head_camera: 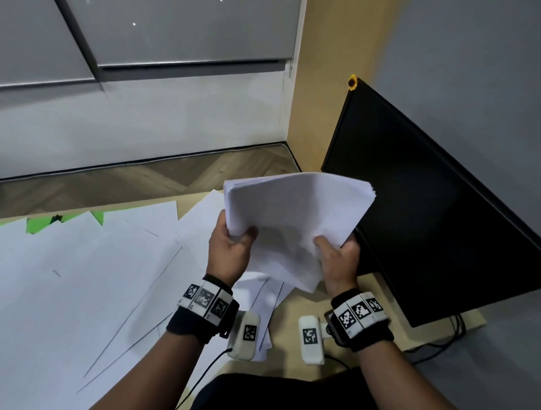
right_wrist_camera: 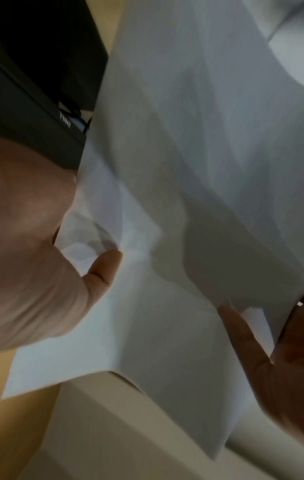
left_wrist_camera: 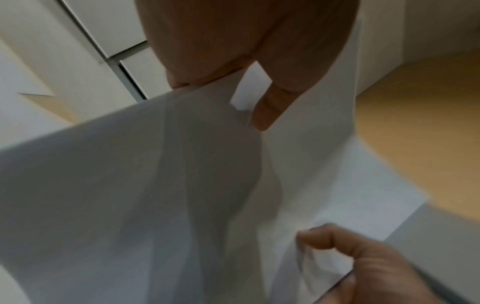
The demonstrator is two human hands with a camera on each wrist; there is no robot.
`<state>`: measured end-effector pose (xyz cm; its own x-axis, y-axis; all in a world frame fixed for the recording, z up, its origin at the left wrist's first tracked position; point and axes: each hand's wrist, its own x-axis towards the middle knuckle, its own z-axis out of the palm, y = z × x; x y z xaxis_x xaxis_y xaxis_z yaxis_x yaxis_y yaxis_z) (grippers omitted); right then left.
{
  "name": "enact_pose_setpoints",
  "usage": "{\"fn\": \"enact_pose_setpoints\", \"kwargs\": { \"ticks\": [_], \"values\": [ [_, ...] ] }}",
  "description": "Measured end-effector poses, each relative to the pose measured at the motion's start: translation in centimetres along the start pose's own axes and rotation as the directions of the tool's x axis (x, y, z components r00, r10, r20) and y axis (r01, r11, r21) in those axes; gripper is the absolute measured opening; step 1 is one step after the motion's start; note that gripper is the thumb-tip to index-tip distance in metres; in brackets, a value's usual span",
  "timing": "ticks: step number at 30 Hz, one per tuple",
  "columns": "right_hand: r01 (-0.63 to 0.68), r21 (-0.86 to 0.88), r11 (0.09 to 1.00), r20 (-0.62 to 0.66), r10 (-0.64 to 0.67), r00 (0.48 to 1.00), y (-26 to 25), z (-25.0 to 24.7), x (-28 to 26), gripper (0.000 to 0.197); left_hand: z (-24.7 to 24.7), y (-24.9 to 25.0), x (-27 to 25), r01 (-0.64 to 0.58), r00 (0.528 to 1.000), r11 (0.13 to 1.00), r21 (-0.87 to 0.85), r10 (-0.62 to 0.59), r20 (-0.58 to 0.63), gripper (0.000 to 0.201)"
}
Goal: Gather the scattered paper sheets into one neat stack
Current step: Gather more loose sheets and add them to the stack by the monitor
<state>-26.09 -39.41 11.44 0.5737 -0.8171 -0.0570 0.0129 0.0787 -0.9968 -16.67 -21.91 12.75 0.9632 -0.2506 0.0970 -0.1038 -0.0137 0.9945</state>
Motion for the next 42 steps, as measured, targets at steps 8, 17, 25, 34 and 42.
{"fn": "enact_pose_setpoints", "kwargs": {
  "ticks": [8, 17, 25, 34, 42],
  "values": [
    [-0.123, -0.142, 0.982, 0.039, 0.129, 0.991, 4.4, 0.9, 0.8, 0.032, -0.7, -4.8, 0.7, 0.292, 0.955, 0.948, 0.127, -0.297, 0.021, 0.046],
    [-0.092, 0.020, 0.996, 0.050, 0.091, 0.995, 3.3, 0.9, 1.2, 0.053, -0.5, -4.3, 1.3, 0.332, 0.943, 0.943, 0.020, -0.332, 0.010, 0.047],
    [-0.056, 0.052, 0.997, 0.077, 0.052, 0.996, 2.5, 1.3, 1.7, 0.047, -0.2, -3.6, 2.0, 0.289, 0.955, 0.957, 0.019, -0.290, 0.058, 0.049],
    [0.000, 0.066, 0.998, 0.106, -0.007, 0.994, 1.8, 1.1, 1.6, 0.052, -0.8, -1.8, 1.8, 0.161, 0.986, 0.987, -0.013, -0.160, 0.050, 0.054],
    [-0.004, 0.026, 1.000, 0.095, 0.001, 0.995, 2.0, 1.2, 1.9, 0.054, 1.0, 3.5, 2.1, -0.090, 0.983, 0.989, -0.120, 0.068, -0.173, 0.024]
  ]
}}
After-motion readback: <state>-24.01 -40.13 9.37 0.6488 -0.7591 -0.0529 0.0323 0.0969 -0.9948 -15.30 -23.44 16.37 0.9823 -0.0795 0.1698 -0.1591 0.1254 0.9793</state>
